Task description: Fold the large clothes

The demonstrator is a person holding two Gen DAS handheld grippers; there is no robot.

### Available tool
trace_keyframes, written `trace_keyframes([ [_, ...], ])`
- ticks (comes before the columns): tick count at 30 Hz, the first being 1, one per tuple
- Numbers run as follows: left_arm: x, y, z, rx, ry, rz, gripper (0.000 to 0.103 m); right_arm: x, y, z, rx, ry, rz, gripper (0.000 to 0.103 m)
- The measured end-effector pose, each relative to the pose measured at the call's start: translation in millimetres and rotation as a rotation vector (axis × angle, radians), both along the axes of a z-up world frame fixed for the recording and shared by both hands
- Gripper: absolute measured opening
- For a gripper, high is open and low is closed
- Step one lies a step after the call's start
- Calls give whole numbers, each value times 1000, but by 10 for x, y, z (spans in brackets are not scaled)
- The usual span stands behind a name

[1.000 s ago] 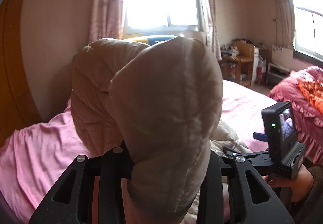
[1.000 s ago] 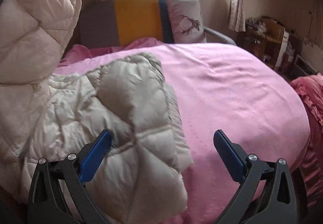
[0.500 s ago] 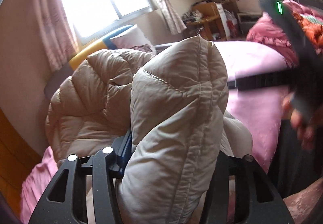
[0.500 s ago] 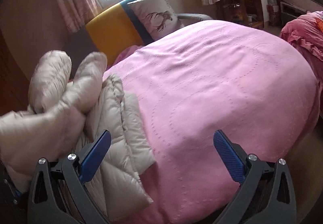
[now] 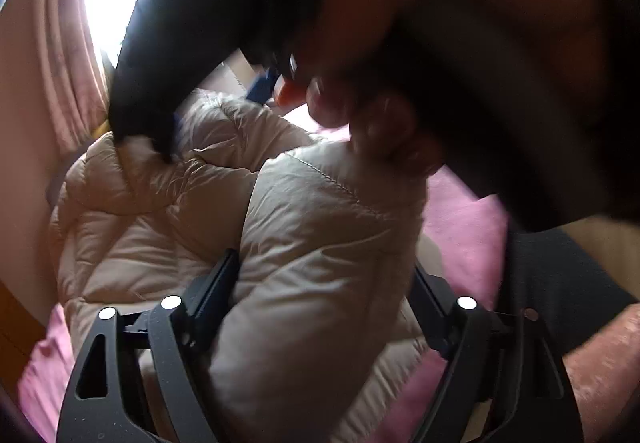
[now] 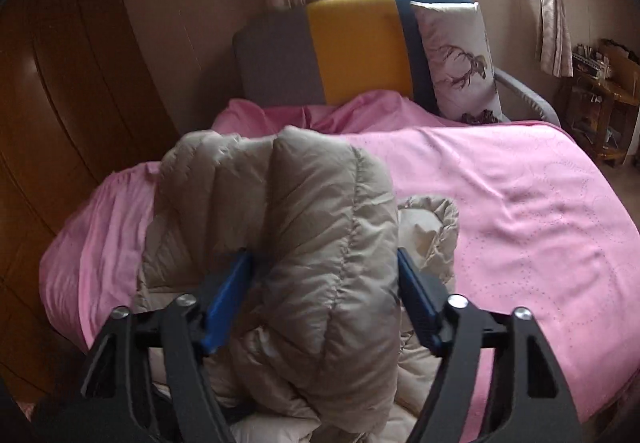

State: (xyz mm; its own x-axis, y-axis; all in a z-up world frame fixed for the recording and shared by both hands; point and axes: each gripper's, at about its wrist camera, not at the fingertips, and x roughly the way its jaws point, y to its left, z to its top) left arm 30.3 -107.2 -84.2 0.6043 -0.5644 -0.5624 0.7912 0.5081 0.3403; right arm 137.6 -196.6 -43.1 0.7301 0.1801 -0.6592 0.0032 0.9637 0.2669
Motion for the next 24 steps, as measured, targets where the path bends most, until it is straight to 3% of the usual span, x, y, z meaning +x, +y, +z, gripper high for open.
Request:
trace_keyframes([
  [4, -41, 626, 279, -157, 101, -33, 82, -139, -84, -168, 27, -53, -36, 38],
  [6, 24, 891, 435, -242, 104, 8, 89, -255, -135, -228, 42, -80, -53, 33],
  [9, 288, 1293, 646, -365, 31, 194, 93, -515, -199, -272, 86, -150, -93, 27],
  [10, 470, 1414, 700, -383, -4, 316, 93, -610, -222, -291, 101, -182, -111, 24],
  [12, 818, 1575, 729, -373, -37, 538, 93, -803, -271, -335, 122, -230, -154, 23],
  [14, 1153, 1656, 707, -383, 37, 642, 93, -935, -312, -417, 139, -251, -199, 23],
  [16, 1395, 1669, 657, -425, 126, 660, 93, -1011, -349, -501, 137, -254, -242, 23],
  [18, 1538, 1561, 544, -397, 191, 642, 93, -1055, -396, -570, 139, -261, -275, 24],
  [20, 1535, 1287, 408, -347, 175, 600, 93, -1050, -470, -687, 154, -241, -314, 26],
  [22, 1434, 1013, 258, -244, 117, 578, 93, -1088, -559, -729, 176, -224, -344, 29],
  [23, 1465, 946, 240, -215, 95, 576, 93, -1127, -623, -721, 196, -214, -355, 32],
  [24, 1464, 913, 214, -193, 78, 579, 93, -1166, -676, -688, 211, -194, -372, 42],
])
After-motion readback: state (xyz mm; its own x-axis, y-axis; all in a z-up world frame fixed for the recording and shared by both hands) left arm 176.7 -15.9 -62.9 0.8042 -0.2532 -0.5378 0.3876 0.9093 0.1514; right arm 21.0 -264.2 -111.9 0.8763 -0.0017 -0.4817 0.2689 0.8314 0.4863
